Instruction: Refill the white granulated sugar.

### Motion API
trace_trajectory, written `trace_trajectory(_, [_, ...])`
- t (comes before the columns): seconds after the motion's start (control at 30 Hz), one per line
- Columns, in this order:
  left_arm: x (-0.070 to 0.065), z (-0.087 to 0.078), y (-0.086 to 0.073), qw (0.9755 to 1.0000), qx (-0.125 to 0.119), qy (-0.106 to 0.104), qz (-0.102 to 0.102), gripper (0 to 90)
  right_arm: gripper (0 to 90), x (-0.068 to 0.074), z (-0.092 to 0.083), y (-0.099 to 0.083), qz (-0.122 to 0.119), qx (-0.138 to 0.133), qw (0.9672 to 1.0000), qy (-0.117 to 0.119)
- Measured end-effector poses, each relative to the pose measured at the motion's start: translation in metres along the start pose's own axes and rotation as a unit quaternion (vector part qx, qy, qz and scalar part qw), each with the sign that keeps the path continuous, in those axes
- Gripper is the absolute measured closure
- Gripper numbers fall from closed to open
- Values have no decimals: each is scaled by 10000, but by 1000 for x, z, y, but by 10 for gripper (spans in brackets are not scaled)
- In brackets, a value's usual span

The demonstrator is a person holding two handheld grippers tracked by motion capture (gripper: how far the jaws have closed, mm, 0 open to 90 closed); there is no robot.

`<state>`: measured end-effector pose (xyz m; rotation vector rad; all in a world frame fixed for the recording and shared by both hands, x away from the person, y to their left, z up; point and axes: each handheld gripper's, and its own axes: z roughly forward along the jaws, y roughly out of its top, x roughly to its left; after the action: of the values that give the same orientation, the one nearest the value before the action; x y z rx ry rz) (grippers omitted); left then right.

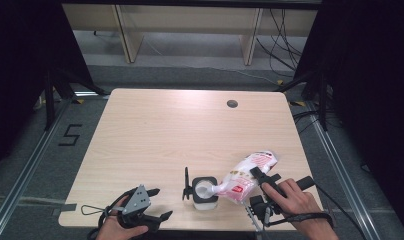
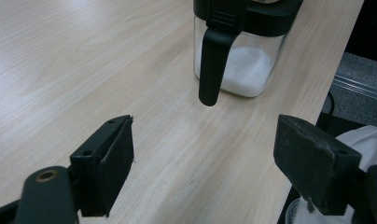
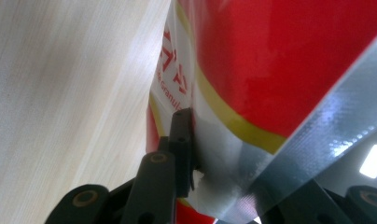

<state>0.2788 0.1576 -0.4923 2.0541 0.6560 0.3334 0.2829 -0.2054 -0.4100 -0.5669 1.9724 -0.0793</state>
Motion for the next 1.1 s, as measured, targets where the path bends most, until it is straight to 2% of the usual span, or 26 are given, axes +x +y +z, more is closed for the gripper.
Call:
trace_trajectory(0.03, [-1, 0, 0, 10000, -5, 56, -34, 198, 743, 0, 0, 0, 10, -1, 10000, 2])
trace_trajectory(0.13, [-1, 0, 0, 10000, -5, 50, -25, 198, 744, -2, -1, 0, -59, 68, 9999, 146])
trace_trajectory(0.6, [-1, 0, 0, 10000, -2, 50, -24, 198, 748, -2, -1, -1, -25, 83, 9998, 159])
trace_trajectory(0.7, [0, 0, 0, 10000, -7, 21, -12, 198, 749, -2, -1, -1, -105, 30, 9998, 151])
trace_trajectory(0.73, [-1, 0, 0, 10000, -3, 31, -26, 198, 749, -2, -1, -1, -41, 72, 9998, 158])
trace_trajectory(0.83, [-1, 0, 0, 10000, -4, 48, -27, 198, 751, -3, -1, 0, -114, 83, 9998, 131])
trace_trajectory(0.87, [0, 0, 0, 10000, -4, 42, 1, 198, 751, -2, -2, 0, -30, 126, 9999, 101])
trace_trajectory(0.9, [0, 0, 0, 10000, 13, 39, 50, 198, 751, -1, 0, 0, 8, 45, 10000, 20])
trace_trajectory(0.93, [-1, 0, 0, 10000, -23, 48, -30, 198, 752, -1, 2, 0, 0, -108, 9999, -103])
trace_trajectory(0.97, [0, 0, 0, 10000, -3, 10, -10, 198, 752, -1, 2, 1, -21, -107, 9999, -120])
trace_trajectory(1.0, [0, 0, 0, 10000, -4, 38, 17, 198, 753, 1, 1, 2, 76, -21, 9999, -79])
trace_trajectory(1.03, [-1, 0, 0, 10000, -6, 45, -38, 198, 753, 0, 1, 2, 25, -7, 9999, -105])
trace_trajectory(1.07, [0, 0, 0, 10000, 21, 44, 3, 198, 753, -2, 0, 3, -108, -24, 9998, -166])
trace_trajectory(1.1, [-1, 0, 0, 10000, 2, 40, -22, 198, 753, -2, 1, 3, -45, -26, 9999, -130])
